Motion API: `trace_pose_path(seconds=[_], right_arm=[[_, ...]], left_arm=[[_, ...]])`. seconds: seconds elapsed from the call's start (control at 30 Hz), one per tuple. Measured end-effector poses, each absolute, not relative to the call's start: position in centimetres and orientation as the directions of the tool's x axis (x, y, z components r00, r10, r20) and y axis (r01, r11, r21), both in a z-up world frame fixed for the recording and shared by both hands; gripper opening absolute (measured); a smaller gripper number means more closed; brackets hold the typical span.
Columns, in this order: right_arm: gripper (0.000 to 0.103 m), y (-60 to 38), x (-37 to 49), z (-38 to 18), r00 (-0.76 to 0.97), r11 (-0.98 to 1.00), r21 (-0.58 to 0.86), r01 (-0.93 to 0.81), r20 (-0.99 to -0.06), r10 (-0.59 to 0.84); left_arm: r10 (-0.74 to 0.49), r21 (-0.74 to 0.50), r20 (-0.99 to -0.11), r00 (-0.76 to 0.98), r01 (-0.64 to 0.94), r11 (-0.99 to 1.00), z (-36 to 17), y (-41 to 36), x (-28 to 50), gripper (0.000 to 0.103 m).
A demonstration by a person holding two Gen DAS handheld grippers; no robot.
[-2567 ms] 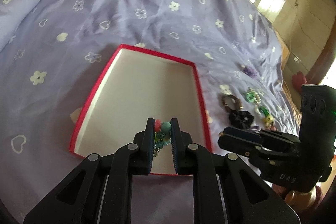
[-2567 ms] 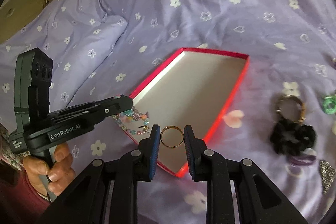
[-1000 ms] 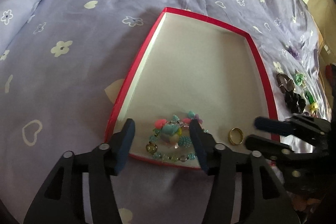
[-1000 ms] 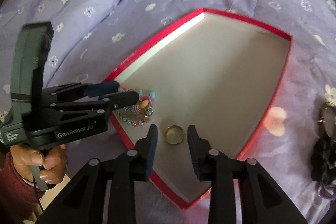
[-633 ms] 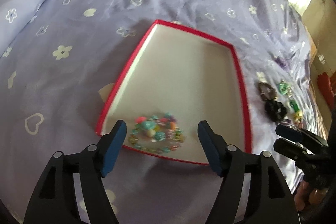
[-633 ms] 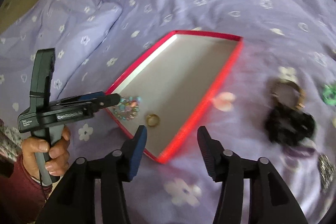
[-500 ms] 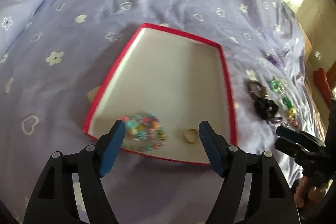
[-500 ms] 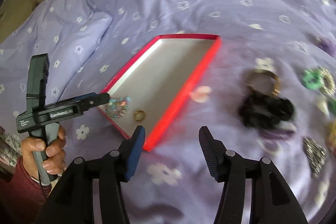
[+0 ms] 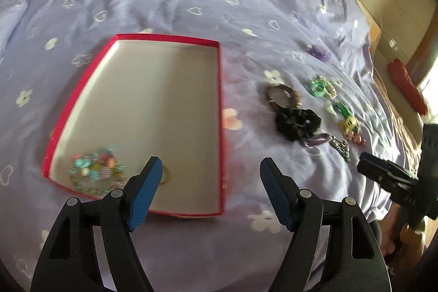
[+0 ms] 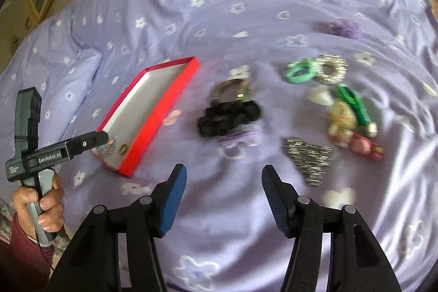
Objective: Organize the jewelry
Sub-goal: 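Grasp the black scrunchie with the left tool while the right tool grasps the green braided keychain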
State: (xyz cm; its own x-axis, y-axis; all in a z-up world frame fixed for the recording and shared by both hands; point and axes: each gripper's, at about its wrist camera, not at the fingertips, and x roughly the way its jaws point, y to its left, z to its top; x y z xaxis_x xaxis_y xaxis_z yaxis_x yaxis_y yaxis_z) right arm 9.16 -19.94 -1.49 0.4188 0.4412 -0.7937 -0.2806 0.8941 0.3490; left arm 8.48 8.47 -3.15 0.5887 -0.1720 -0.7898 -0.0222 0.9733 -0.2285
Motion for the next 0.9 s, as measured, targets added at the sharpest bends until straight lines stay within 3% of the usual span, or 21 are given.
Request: trace_pose_path(seconds=[0.9], right_arm=[[0.059, -30.4, 13.9, -2.1, 0.532, 0.929, 0.365, -0.063, -0.775, 0.341]], left_arm=[[-0.259, -0.236, -0.817, 0.515, 0.111, 0.965, -4.7, 0.5, 14.9, 0.074]])
